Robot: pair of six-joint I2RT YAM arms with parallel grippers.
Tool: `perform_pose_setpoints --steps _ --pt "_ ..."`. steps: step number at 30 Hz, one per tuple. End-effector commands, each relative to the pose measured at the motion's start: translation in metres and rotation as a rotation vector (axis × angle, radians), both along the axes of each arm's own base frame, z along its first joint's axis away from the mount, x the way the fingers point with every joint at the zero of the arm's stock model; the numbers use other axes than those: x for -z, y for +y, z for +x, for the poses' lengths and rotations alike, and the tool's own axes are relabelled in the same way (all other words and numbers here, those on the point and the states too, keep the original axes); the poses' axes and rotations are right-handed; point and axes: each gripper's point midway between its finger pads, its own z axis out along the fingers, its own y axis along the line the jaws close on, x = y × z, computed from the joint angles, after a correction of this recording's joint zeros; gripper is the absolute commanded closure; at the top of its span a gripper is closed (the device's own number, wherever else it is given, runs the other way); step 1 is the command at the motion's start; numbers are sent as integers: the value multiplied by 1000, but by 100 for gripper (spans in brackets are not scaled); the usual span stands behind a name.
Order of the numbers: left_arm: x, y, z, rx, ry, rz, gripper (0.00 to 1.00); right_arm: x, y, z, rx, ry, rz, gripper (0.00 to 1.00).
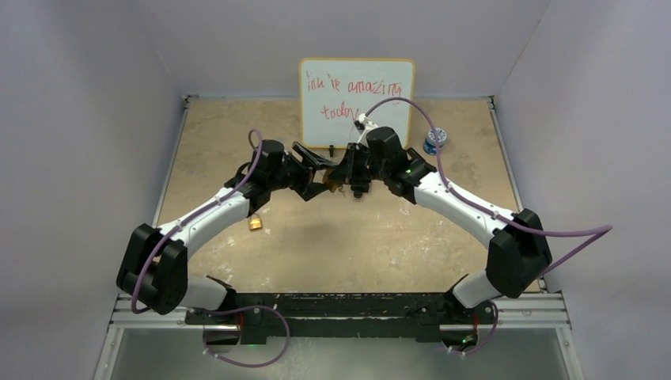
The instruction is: Unlock with the key
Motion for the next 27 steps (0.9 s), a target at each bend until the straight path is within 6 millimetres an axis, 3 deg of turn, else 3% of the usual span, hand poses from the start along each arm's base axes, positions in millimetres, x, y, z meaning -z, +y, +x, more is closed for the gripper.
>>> perform_pose_setpoints --steps 1,3,7,12,16,22,27 --pt "-72 0 1 6 -259 -109 21 -41 12 -17 -49 -2 176 100" --pt "-74 8 0 -2 -319 -65 13 -54 14 -18 -67 -38 214 100" --pt "-88 31 -4 -37 -447 45 11 -73 11 -22 -120 -62 316 100" --pt "-111 59 -11 -67 -650 210 12 -112 -5 -22 -184 -100 556 100" --pt "-124 64 -17 -43 -767 270 20 -140 -12 -30 -277 -114 669 100" --pt "-126 47 -14 54 -845 260 41 -184 -18 -60 -393 -122 851 100" --pt "-136 36 -10 72 -903 208 63 -201 -23 -75 -457 -101 920 100"
